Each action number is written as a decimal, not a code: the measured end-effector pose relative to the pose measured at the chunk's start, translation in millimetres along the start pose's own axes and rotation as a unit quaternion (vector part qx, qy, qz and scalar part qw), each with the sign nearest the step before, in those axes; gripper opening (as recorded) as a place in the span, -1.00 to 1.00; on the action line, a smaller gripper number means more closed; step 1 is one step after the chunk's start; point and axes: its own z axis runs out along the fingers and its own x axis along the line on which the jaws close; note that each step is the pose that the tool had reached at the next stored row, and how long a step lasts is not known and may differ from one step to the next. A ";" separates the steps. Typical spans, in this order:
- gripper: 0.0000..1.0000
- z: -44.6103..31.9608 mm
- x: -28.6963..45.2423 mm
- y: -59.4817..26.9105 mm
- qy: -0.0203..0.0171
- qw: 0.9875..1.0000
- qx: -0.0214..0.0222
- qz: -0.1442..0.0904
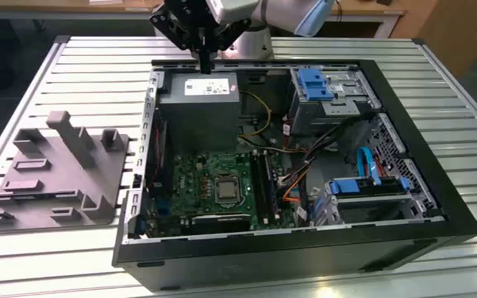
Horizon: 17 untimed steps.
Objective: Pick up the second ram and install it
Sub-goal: 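Reach for the second ram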
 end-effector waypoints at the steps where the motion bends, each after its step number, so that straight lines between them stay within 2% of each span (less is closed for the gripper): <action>1: -0.80 0.0 0.0 0.0 0.000 1.000 0.000 0.000; 12: -0.80 0.0 0.3 0.0 0.000 1.000 0.000 0.000; 17: -0.80 -0.1 5.6 -0.4 0.000 1.000 0.000 0.000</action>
